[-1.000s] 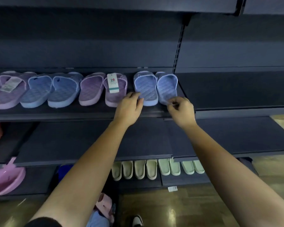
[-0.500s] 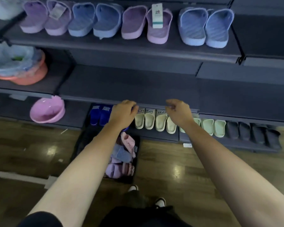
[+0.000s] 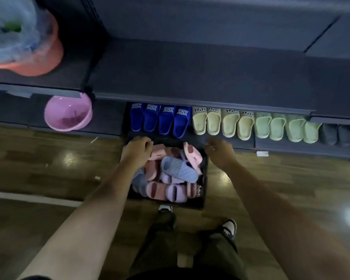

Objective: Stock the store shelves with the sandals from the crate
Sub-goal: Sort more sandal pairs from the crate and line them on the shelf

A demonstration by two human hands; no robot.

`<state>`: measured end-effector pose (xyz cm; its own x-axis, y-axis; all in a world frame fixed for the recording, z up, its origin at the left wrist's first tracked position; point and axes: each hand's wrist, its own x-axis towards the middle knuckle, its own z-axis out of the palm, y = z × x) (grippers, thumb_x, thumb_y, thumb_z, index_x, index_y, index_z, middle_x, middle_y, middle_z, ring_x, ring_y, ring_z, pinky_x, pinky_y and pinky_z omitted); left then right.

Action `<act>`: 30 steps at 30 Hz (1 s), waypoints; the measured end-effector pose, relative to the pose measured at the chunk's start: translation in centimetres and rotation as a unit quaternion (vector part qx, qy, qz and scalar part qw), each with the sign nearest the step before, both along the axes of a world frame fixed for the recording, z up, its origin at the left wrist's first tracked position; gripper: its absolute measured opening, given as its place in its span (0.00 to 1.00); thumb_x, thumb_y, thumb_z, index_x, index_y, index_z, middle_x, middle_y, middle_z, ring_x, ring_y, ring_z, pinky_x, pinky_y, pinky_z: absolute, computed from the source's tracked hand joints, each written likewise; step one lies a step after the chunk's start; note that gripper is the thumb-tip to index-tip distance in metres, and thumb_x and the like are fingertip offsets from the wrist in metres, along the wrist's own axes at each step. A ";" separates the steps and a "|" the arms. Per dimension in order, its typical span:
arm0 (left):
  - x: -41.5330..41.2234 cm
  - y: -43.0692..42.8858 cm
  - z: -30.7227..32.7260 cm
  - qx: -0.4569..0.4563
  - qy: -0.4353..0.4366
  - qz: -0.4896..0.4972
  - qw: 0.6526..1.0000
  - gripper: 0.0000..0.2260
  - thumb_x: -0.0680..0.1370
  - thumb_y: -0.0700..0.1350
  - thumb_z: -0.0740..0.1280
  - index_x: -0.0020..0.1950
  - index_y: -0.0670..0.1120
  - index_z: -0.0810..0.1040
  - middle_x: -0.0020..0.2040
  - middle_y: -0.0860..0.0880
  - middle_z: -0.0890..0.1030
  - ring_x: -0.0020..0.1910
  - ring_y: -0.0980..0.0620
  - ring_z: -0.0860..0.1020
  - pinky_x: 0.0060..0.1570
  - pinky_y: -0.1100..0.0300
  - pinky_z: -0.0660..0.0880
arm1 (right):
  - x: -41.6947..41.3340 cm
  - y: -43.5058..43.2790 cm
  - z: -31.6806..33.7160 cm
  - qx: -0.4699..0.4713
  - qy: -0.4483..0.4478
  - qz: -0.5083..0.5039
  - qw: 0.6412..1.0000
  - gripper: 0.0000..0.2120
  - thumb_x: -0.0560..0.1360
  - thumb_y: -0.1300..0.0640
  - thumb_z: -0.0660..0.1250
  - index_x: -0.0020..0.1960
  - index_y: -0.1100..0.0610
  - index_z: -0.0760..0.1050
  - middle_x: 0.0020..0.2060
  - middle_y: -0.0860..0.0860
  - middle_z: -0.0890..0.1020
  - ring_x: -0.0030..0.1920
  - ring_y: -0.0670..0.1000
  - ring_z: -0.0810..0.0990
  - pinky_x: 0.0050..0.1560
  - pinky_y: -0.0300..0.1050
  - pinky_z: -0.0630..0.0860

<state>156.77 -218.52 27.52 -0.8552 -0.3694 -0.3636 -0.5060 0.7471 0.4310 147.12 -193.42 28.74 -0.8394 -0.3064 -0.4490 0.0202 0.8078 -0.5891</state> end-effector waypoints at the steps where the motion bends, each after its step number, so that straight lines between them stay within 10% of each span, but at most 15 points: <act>1: 0.3 -1.1 -1.3 0.004 -0.013 0.006 1.000 0.14 0.79 0.51 0.57 0.53 0.46 0.78 0.53 0.43 0.80 0.51 0.41 0.78 0.51 0.48 0.75 | 0.5 -1.2 -1.3 0.002 -0.013 -0.004 1.000 0.14 0.74 0.54 0.63 0.53 0.61 0.80 0.49 0.61 0.84 0.52 0.60 0.81 0.51 0.48 0.74; 20: 8.7 -1.6 -29.9 0.079 -0.084 -0.010 0.993 0.11 0.79 0.45 0.58 0.53 0.42 0.78 0.51 0.43 0.79 0.50 0.43 0.78 0.48 0.53 0.74 | 5.2 -5.2 -29.8 0.051 -0.111 -0.079 0.989 0.13 0.76 0.60 0.62 0.59 0.56 0.79 0.57 0.52 0.82 0.55 0.53 0.80 0.47 0.36 0.66; 30: 9.4 -0.4 -35.0 0.058 -0.025 0.004 0.998 0.12 0.80 0.43 0.59 0.59 0.43 0.77 0.57 0.44 0.80 0.56 0.46 0.78 0.54 0.50 0.75 | 3.7 -3.7 -35.2 0.020 0.079 -0.220 0.972 0.12 0.76 0.60 0.63 0.57 0.64 0.72 0.55 0.62 0.77 0.55 0.60 0.74 0.50 0.42 0.65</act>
<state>166.13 -218.90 -7.52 -0.8322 -0.3287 -0.4466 -0.5344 0.6905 0.4875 150.80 -197.08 -6.41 -0.9445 0.1120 -0.3087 0.2805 0.7641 -0.5809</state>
